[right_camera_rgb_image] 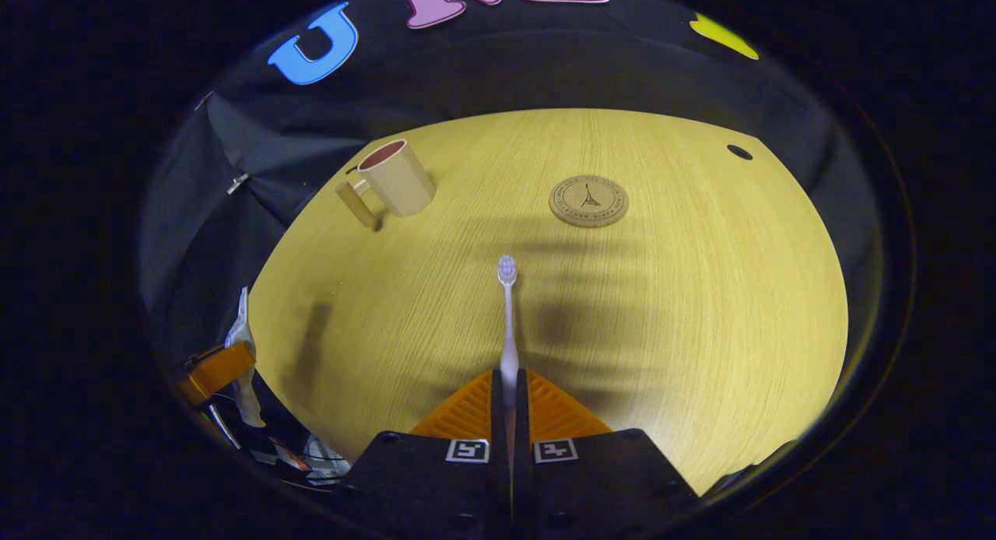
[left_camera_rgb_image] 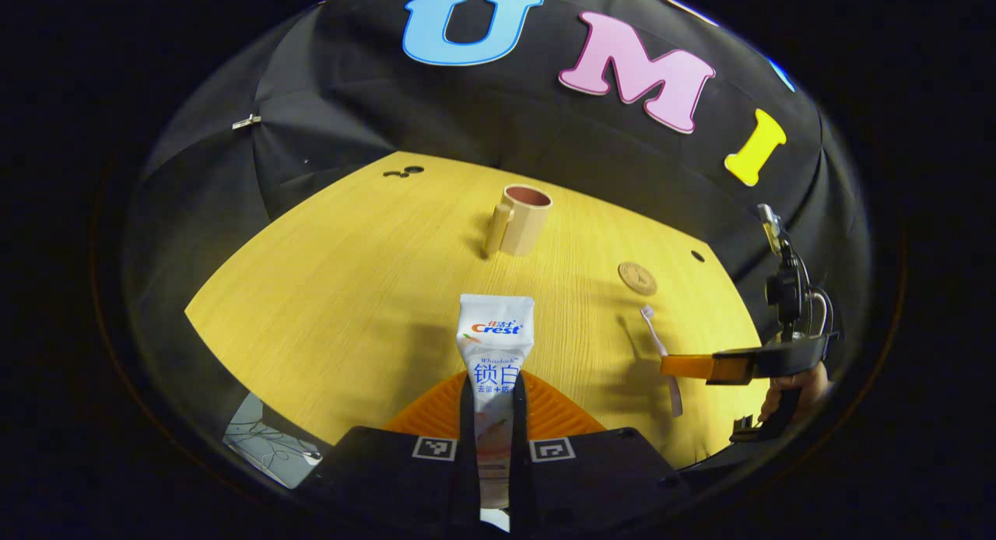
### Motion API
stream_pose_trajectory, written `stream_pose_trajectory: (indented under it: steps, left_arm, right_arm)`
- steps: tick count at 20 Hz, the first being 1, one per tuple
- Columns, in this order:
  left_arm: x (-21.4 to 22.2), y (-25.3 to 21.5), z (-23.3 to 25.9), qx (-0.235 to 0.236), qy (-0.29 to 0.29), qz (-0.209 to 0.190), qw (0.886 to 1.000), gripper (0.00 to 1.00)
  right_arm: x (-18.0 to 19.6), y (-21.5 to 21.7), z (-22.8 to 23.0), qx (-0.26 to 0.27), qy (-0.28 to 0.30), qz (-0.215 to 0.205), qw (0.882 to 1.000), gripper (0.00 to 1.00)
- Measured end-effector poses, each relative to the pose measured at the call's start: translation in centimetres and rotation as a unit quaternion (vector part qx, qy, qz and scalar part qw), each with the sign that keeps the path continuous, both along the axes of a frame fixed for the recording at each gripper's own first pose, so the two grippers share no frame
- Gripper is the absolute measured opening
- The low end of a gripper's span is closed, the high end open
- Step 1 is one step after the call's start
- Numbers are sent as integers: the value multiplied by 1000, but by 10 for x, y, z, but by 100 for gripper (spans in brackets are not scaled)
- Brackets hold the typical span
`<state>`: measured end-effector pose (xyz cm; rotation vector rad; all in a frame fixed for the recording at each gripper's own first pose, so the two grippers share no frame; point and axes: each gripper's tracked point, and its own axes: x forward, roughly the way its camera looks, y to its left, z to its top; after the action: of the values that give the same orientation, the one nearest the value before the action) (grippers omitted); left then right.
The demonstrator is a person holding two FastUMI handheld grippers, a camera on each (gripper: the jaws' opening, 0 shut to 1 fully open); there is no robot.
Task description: Put the toothbrush and toothpaste on the desktop into the cup, then pick up the cup and place it on the coaster on the desktop.
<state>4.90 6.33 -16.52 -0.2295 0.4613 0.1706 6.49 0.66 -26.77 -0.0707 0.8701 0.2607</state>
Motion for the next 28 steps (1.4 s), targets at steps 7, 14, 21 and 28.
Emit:
stream_pose_trajectory:
  steps: [7, 14, 21, 28]
  left_arm:
    - [109, 6, 131, 4, -135, -44, 990, 19]
    - [218, 25, 198, -8, -227, -30, 973, 19]
    - [320, 34, 158, -29, -252, -23, 967, 20]
    - [344, 43, 112, 27, -234, -23, 972, 22]
  right_arm:
    - [22, -23, 40, 18, -47, -16, 999, 6]
    - [32, -37, 26, 2, -23, -16, 1000, 6]
    - [46, -36, 14, -1, -11, -15, 1000, 6]
    - [51, -33, 5, -6, -4, -14, 1000, 6]
